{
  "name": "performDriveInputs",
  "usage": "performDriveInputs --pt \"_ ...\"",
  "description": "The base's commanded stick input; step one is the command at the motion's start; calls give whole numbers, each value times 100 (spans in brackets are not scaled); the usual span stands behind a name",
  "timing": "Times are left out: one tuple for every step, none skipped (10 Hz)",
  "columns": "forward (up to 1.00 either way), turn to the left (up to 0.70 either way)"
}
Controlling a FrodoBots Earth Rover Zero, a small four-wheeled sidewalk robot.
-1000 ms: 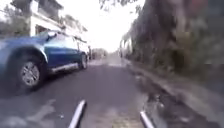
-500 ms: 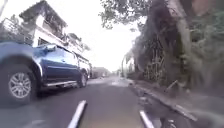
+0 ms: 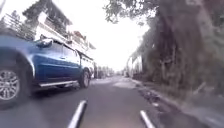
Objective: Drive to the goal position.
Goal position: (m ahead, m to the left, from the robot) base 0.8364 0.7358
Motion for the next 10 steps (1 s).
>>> performDriveInputs --pt "100 -17" --pt "100 -40" --pt "100 -40" --pt "100 -40" --pt "100 -31" --pt "100 0" --pt "100 0" --pt "100 0" --pt "100 0" --pt "100 0"
